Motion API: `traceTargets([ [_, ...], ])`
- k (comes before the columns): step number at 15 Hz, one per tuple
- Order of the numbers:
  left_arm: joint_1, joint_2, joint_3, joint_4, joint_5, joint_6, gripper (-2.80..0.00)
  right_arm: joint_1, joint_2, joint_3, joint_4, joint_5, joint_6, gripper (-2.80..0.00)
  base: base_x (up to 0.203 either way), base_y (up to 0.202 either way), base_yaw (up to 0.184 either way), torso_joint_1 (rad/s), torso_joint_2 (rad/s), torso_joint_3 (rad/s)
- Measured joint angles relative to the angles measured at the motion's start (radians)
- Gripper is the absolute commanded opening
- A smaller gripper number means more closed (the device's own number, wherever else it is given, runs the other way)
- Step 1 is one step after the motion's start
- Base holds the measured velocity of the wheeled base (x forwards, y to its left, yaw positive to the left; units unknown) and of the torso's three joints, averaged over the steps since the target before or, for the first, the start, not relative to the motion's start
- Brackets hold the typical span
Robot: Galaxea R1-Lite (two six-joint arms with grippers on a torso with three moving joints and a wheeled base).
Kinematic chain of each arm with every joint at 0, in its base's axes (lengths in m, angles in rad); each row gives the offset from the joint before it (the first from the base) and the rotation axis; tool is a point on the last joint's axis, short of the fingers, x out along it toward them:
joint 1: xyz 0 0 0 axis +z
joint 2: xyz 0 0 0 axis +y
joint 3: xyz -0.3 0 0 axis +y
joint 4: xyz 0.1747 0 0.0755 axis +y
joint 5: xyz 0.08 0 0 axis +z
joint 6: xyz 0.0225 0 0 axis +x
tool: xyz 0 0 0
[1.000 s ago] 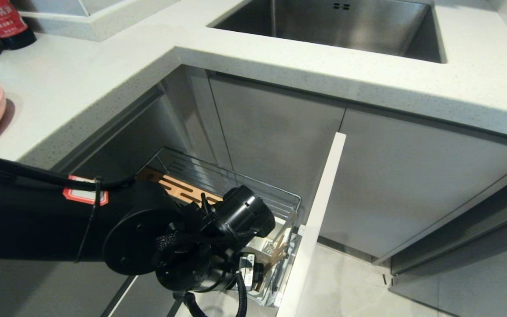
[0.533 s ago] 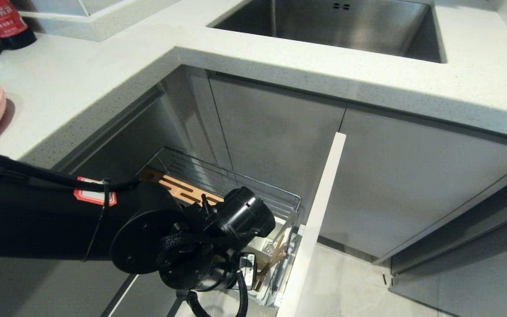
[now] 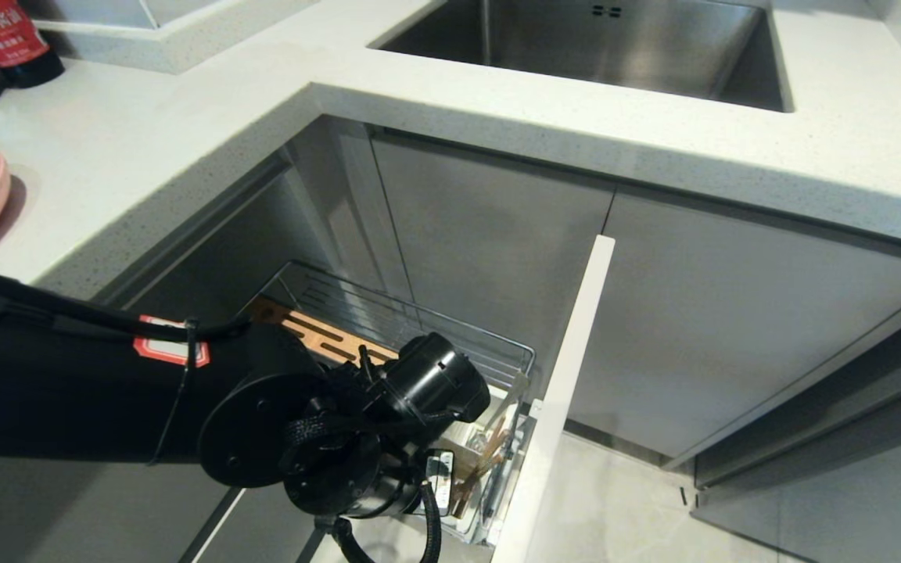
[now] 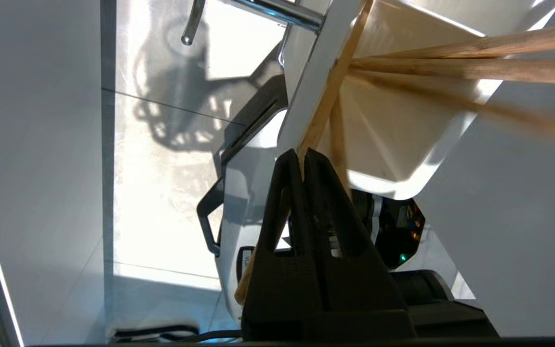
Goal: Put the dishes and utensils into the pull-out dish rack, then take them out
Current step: Take the chopsticks out of the cupboard
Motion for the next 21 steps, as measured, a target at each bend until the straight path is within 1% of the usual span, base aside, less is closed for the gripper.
traceTargets([
  [7,-0.004,-0.011,0.001,0.011,0.004,0.007,-2.80,0.000,0.000,0.000,0.000,0.000,0.000,-2.80,0.000,0.000,0.000,0.000,0.00,0.000],
  [10,-0.003,-0.015,-0.002,0.066,0.007,0.015,-2.80,0.000,0.000,0.000,0.000,0.000,0.001,-2.80,0.000,0.000,0.000,0.000,0.00,0.000],
  [11,-0.002,-0.015,-0.004,0.079,0.007,0.016,0.00,0.000,0.000,0.000,0.000,0.000,0.000,-2.80,0.000,0.000,0.000,0.000,0.00,0.000],
  [21,-0.001,-0.004,-0.014,0.106,-0.001,0.012,0.00,0.000,0.000,0.000,0.000,0.000,0.000,-2.80,0.000,0.000,0.000,0.000,0.00,0.000],
])
